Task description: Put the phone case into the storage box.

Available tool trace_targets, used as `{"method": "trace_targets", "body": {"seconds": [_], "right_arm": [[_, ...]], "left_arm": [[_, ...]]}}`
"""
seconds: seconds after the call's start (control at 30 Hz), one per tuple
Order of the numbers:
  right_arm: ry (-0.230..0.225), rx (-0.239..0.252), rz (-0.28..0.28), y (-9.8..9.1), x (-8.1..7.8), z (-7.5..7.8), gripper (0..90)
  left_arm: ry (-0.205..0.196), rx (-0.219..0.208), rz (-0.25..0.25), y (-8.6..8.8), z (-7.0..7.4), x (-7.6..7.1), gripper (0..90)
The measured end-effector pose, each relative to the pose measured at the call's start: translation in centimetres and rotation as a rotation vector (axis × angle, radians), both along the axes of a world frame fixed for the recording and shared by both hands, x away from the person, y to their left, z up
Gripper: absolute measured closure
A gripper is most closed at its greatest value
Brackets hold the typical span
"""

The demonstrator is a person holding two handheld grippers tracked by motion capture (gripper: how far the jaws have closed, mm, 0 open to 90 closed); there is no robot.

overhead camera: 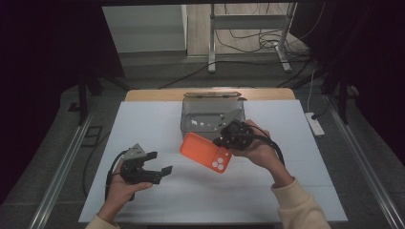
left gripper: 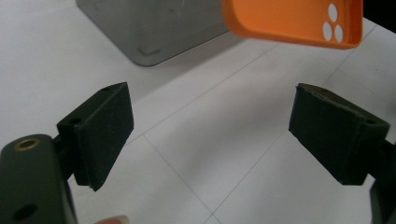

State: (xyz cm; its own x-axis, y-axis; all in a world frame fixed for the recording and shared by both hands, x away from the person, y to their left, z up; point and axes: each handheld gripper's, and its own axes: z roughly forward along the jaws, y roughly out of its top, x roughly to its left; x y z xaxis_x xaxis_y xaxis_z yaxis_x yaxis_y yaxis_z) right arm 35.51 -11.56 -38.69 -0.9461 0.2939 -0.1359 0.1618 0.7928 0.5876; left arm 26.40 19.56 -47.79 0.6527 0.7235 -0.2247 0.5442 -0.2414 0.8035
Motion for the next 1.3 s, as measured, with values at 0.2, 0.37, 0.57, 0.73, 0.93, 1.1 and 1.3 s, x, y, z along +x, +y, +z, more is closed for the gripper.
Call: {"method": "trace_targets", "body": {"seconds": [0.2, 0.37, 0.57, 0.73, 0.93, 1.1, 1.3], "right_arm": [[0.002, 0.000, -0.001, -0.1, 0.0, 0.0, 89.5], [0.002, -0.001, -0.001, -0.1, 0.0, 0.0, 89.5], [0.001, 0.004, 0.013, 0.0, -0.1, 0.0, 89.5], [0.002, 0.014, 0.023, -0.1, -0.1, 0.1, 89.5], [0.005, 0.018, 0.020, -0.3, 0.0, 0.1, 89.5], [0.005, 0.017, 0.023, -0.3, 0.0, 0.0, 89.4], [0.018, 0.025, 0.022, -0.4, 0.1, -0.1, 89.5]], "left_arm": [[0.002, -0.001, -0.011, -0.7, 0.7, 0.9, 14.8], [0.008, -0.006, -0.023, -1.0, 0.8, 1.3, 14.1], [0.005, -0.013, -0.032, -1.4, 1.6, 2.0, 14.1], [0.000, -0.021, -0.044, -2.2, 2.2, 2.8, 14.2], [0.001, -0.030, -0.065, -3.1, 2.4, 3.5, 16.3], [-0.001, -0.040, -0.074, -3.4, 2.6, 3.9, 18.2], [-0.009, -0.044, -0.090, -3.5, 3.0, 4.6, 20.8]]}}
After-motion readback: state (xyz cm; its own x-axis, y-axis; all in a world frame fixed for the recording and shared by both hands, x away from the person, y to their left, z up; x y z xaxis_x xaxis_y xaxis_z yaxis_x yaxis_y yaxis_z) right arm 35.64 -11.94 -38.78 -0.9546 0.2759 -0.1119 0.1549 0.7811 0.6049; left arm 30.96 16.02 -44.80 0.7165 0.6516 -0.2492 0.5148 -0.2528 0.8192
